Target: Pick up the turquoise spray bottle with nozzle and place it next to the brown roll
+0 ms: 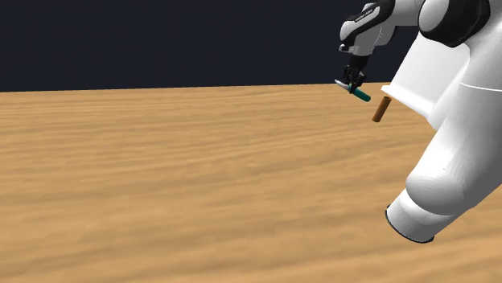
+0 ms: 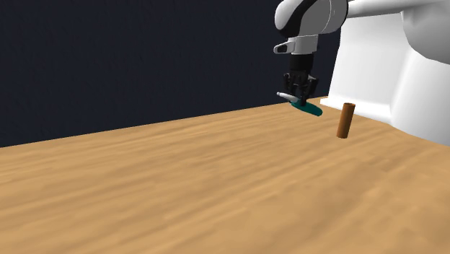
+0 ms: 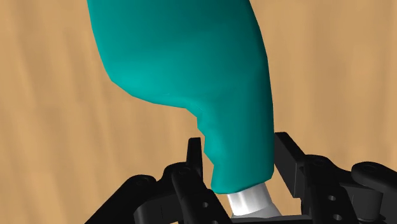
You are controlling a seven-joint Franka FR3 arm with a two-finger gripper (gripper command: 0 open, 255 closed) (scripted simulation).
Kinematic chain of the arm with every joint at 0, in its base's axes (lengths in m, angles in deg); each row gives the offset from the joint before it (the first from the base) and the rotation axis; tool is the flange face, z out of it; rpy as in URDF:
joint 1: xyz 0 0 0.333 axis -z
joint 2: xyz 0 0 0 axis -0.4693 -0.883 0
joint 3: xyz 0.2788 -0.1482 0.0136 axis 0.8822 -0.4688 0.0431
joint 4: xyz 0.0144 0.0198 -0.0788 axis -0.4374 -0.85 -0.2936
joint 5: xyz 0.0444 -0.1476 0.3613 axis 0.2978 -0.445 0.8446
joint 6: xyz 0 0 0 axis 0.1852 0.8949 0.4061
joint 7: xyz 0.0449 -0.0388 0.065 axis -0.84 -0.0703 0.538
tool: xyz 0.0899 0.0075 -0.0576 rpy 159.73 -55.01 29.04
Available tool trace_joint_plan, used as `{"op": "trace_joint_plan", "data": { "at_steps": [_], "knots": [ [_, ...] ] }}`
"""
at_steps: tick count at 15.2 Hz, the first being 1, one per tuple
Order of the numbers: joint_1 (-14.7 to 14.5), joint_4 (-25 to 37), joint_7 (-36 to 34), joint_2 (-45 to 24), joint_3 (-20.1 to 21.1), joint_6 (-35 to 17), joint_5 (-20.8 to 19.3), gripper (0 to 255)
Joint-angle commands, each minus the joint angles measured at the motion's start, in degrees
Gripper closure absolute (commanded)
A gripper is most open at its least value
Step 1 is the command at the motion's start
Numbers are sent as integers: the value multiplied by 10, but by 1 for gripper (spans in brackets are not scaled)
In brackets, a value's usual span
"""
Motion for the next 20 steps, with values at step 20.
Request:
{"op": "trace_joint_plan", "data": {
  "at_steps": [20],
  "knots": [
    [13, -58, 18, -63, 15, -113, 39, 255]
  ]
}}
